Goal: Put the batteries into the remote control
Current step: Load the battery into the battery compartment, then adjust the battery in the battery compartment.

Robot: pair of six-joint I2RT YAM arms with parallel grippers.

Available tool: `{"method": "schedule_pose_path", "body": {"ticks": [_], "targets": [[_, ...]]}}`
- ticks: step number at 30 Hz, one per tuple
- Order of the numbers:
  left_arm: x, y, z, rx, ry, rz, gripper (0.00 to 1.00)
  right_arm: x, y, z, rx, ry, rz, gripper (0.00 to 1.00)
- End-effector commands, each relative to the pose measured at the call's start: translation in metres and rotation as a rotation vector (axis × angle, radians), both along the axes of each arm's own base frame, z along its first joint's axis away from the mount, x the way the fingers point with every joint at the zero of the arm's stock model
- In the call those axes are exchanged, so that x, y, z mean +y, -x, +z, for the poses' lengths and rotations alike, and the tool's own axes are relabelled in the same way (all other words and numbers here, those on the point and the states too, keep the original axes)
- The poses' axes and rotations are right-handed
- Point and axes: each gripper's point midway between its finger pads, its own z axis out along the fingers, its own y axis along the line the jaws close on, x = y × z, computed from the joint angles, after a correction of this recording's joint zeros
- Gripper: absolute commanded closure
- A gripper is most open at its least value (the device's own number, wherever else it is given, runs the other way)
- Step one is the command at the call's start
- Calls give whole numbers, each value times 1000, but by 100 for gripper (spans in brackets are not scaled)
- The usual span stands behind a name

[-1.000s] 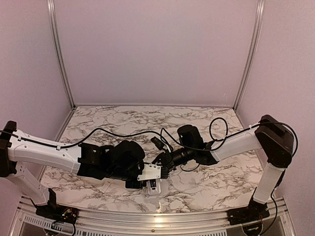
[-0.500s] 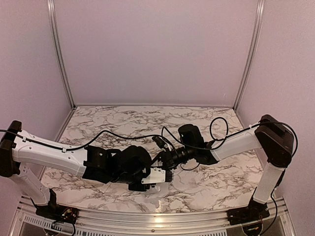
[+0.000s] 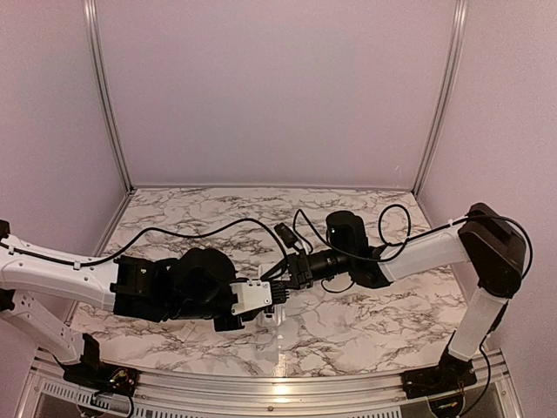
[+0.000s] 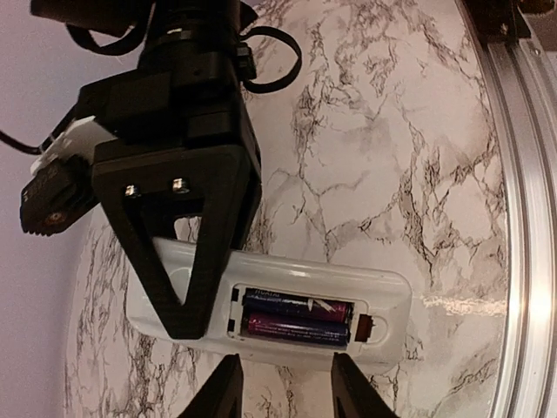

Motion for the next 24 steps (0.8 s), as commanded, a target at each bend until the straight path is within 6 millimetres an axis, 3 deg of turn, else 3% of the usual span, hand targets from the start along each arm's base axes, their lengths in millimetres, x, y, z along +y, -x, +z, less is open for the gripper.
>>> {"method": "schedule_pose_path", "body": {"ticks": [1, 2, 5, 8, 12, 15, 19, 24], "targets": [[6, -12, 70, 1, 341, 122, 47, -8, -15, 30, -103, -76, -32, 100], [8, -15, 83, 8, 412, 146, 38, -9, -17, 31, -109, -75, -37, 100], [20, -24, 98, 75, 554, 241, 8, -10, -21, 36, -138, -83, -50, 100], [23, -34, 97, 230, 642, 316, 2, -10, -22, 47, -179, -109, -60, 100], [16, -44, 88, 400, 701, 369, 2, -12, -25, 59, -228, -127, -81, 100], [5, -40, 78, 483, 702, 345, 6, -12, -27, 61, -246, -124, -94, 100], [-7, -43, 62, 564, 682, 364, 23, -12, -30, 66, -257, -127, -109, 100], [-14, -48, 57, 617, 697, 376, 34, -13, -30, 72, -269, -137, -112, 100]]}}
